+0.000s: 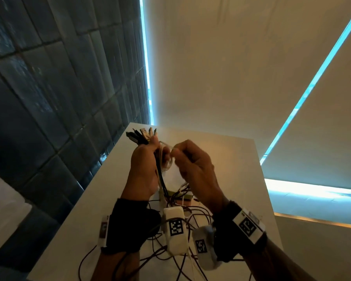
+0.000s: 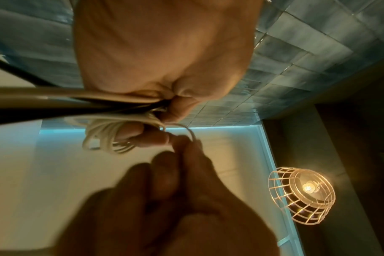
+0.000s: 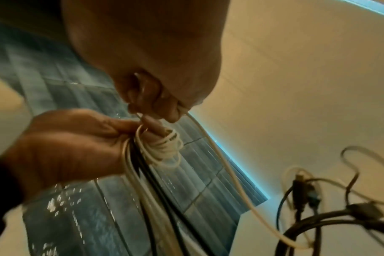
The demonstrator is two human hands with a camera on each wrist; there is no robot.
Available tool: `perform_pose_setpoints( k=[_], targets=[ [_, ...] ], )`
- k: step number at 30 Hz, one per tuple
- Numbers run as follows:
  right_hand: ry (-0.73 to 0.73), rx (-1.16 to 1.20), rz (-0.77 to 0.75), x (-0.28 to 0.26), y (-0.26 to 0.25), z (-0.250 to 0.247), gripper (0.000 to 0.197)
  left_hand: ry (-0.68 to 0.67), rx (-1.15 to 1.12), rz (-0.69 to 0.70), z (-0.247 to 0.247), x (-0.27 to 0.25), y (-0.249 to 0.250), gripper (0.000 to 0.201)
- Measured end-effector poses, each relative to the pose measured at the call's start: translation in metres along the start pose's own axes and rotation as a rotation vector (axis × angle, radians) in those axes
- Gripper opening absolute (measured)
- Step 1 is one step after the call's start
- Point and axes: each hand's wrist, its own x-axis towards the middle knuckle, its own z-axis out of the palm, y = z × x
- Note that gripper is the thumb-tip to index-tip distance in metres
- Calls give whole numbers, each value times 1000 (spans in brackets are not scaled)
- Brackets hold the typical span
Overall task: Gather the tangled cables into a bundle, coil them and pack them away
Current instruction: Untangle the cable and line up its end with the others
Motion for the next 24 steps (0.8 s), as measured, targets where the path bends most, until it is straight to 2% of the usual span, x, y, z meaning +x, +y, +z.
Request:
perform_pose_setpoints(
  k=[2, 5, 17, 20, 24],
  targets=[
    [-122, -39, 24, -11, 13, 3, 15, -66, -137, -40, 0, -1, 5, 36],
    [-152, 36, 163, -25, 45, -3, 20, -178, -320, -49, -2, -2, 15, 35],
    [-50, 52, 388, -39, 107, -27, 23, -218, -233, 49, 0, -12, 20, 35],
    [-6, -19, 404, -51, 125, -31, 27, -221, -240, 59, -2, -12, 23, 35],
    [39, -147, 487, -57, 139, -36, 23, -198, -172, 72, -2, -10, 17, 35]
  ],
)
